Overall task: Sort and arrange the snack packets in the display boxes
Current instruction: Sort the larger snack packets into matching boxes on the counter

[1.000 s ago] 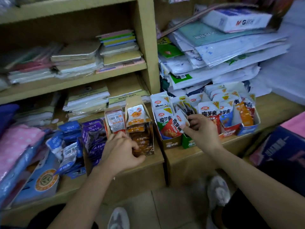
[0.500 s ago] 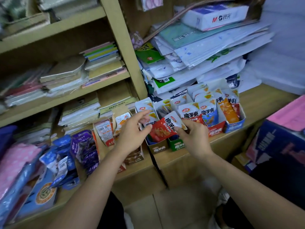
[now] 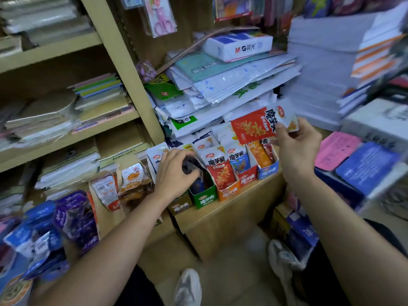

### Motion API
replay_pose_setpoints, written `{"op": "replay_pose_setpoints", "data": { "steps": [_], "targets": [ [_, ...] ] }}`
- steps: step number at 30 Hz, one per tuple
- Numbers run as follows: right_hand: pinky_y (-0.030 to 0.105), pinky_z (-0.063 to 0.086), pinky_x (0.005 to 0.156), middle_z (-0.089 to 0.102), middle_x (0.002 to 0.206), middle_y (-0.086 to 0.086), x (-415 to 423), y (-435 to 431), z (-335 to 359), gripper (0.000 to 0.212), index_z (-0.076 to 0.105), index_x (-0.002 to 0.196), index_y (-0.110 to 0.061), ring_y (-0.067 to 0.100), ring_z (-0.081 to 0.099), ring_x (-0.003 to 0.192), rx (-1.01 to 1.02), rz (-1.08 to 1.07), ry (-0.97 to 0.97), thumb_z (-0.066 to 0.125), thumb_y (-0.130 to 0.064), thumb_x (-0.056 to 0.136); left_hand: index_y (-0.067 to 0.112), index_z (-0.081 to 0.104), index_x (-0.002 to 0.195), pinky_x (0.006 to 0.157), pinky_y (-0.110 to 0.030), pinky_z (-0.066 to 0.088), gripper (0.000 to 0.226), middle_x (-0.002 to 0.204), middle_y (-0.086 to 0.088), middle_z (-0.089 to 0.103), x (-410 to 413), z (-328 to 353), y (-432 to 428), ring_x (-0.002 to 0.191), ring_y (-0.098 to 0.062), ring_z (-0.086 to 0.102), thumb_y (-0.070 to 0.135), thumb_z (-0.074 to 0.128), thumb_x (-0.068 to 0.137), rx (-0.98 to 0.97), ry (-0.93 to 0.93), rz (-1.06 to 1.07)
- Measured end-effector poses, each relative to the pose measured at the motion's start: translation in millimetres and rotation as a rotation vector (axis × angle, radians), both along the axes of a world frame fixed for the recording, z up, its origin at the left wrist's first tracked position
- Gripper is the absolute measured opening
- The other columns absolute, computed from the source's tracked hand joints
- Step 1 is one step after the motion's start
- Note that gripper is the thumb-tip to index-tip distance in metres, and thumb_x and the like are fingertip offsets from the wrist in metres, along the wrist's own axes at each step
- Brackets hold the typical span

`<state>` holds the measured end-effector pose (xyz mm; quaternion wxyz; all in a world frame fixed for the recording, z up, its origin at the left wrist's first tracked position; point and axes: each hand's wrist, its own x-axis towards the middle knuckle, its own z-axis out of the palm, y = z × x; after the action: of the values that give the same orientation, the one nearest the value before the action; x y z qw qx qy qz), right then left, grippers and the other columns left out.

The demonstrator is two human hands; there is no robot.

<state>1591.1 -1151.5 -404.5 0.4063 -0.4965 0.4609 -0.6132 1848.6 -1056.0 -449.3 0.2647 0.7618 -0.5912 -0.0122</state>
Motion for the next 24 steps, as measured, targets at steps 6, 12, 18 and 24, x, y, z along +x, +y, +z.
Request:
{"op": "replay_pose_setpoints", "data": {
  "steps": [6, 12, 18, 24],
  "targets": [
    [0.028, 0.061, 0.071, 0.075, 0.083, -0.004, -12, -16, -4, 0.012, 0.071, 0.091, -0.025, 0.008, 0.072, 0.071, 0.018, -0.076, 0.034, 0.065, -0.015, 0.097, 0.028, 0.048, 0.147, 0.112, -0.044, 0.029, 0.069, 0.148, 0.008, 0.049, -38, -6, -27, 0.136, -0.018, 0.036, 0.056, 0.064, 0.086, -0.002, -0.167, -0.109],
    [0.017, 0.050, 0.059, 0.073, 0.084, -0.003, -10, -49, -3, 0.009, 0.067, 0.090, -0.023, 0.011, 0.075, 0.082, 0.029, -0.124, 0.076, 0.064, -0.019, 0.098, 0.031, 0.064, 0.070, 0.091, -0.036, 0.035, 0.038, 0.087, 0.014, 0.067, -45, -24, -44, 0.094, -0.011, 0.059, 0.067, 0.061, 0.081, -0.271, -0.081, -0.129],
    [0.052, 0.060, 0.079, 0.075, 0.084, 0.006, -17, -74, -23, 0.012, 0.069, 0.084, -0.023, 0.026, 0.074, 0.084, 0.049, -0.101, 0.102, 0.067, -0.021, 0.096, 0.029, 0.068, 0.111, 0.097, -0.037, 0.041, 0.035, 0.109, 0.010, 0.069, -63, -12, -69, 0.107, -0.016, 0.061, 0.044, 0.067, 0.080, -0.248, -0.150, -0.116],
    [0.048, 0.061, 0.082, 0.076, 0.088, -0.003, -27, -90, -24, 0.010, 0.071, 0.092, -0.025, 0.017, 0.075, 0.084, 0.065, -0.019, 0.072, 0.067, -0.018, 0.096, 0.024, 0.035, 0.155, 0.116, -0.045, 0.030, 0.080, 0.162, 0.003, 0.033, -78, -13, -93, 0.143, -0.023, 0.034, 0.064, 0.057, 0.089, 0.120, -0.351, -0.130]
  ]
}}
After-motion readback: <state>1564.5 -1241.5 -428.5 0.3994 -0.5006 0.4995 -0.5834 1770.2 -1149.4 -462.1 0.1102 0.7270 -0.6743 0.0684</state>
